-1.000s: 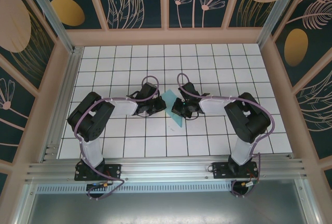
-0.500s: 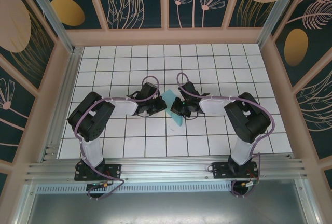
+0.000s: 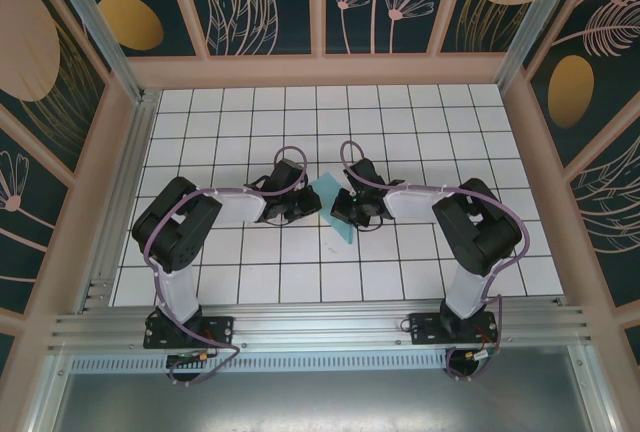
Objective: Fold a paper plane with a square sheet of paper (pick it up from the middle)
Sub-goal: Third fold the triangle at the center of the table.
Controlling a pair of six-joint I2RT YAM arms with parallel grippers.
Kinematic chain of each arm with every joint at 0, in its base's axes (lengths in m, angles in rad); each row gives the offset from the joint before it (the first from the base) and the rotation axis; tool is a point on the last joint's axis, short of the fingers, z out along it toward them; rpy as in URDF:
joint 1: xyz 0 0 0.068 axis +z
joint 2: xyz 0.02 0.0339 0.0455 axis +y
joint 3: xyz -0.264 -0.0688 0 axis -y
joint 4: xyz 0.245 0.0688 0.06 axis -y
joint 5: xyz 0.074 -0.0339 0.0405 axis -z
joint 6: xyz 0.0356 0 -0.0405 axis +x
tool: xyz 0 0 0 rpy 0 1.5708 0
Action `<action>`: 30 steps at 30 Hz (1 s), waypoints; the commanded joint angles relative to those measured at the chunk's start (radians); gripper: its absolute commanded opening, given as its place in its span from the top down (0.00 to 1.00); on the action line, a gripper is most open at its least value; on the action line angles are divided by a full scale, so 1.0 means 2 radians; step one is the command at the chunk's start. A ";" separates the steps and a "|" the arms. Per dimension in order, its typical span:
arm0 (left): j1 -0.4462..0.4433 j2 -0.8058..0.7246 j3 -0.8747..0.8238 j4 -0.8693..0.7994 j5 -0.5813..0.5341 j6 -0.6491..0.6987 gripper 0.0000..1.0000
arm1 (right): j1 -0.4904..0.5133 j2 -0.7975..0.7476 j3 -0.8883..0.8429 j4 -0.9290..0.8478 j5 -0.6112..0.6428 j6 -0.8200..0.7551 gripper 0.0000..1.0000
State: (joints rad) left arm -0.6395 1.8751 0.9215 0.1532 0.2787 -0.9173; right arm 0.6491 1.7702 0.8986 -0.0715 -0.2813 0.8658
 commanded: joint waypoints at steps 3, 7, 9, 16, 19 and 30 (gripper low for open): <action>0.000 0.016 -0.004 -0.011 0.002 0.008 0.87 | 0.000 -0.006 -0.003 -0.019 0.016 -0.012 1.00; 0.001 0.016 -0.003 -0.011 0.001 0.008 0.87 | 0.000 -0.011 -0.005 -0.025 0.022 -0.014 1.00; 0.001 0.017 -0.002 -0.011 0.002 0.008 0.87 | -0.001 -0.016 -0.008 -0.026 0.025 -0.014 1.00; 0.001 0.017 -0.004 -0.012 0.002 0.009 0.87 | -0.001 -0.028 -0.016 -0.032 0.032 -0.016 1.00; 0.001 0.018 -0.004 -0.011 0.002 0.008 0.87 | 0.000 -0.032 -0.019 -0.033 0.032 -0.019 1.00; 0.000 0.018 -0.003 -0.011 0.004 0.009 0.87 | 0.000 -0.026 -0.024 0.007 -0.005 -0.020 1.00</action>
State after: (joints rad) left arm -0.6395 1.8790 0.9215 0.1574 0.2802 -0.9173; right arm 0.6491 1.7359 0.8677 -0.0807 -0.2676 0.8436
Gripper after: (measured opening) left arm 0.130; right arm 0.067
